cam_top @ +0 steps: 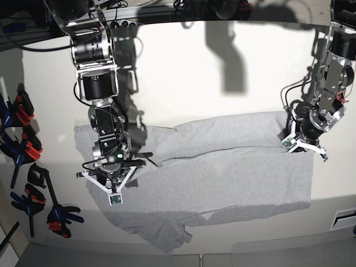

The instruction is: Fold the T-shirt properly

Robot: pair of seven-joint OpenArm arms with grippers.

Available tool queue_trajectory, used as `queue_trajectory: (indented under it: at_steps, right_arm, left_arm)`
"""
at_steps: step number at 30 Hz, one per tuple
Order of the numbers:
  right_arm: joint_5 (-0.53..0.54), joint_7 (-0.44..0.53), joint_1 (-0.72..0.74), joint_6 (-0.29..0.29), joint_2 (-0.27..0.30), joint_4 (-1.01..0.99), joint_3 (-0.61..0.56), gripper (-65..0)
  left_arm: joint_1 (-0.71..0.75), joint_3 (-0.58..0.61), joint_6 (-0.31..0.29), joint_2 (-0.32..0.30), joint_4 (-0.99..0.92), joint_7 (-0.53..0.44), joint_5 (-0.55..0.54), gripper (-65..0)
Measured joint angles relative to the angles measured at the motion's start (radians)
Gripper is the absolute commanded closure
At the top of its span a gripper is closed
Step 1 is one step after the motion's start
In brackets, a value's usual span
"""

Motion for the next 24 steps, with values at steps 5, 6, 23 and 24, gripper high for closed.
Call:
queue_trajectory:
  at_steps: [5, 6, 23, 24]
  right_arm:
    - [-0.02, 0.04, 0.0, 0.0, 0.0, 0.0, 0.0, -28.8]
    - [-0.02, 0.05, 0.0, 0.0, 0.0, 0.0, 0.0, -32.5]
    - [-0.008, 0.035, 0.0, 0.065, 0.0, 0.0, 0.0, -34.5]
    - [-0.008, 0.027, 0.0, 0.065, 0.0, 0.0, 0.0, -34.5]
  left_arm:
    - [-0.001, 0.0, 0.0, 0.0, 0.0, -0.003, 0.0, 0.0]
    - [-0.002, 0.0, 0.0, 0.0, 0.0, -0.003, 0.0, 0.0]
    - [-0.016, 0.0, 0.0, -0.001, 0.0, -0.039, 0.0, 0.0]
    - [-0.017, 0.0, 0.0, -0.001, 0.0, -0.042, 0.0, -0.2]
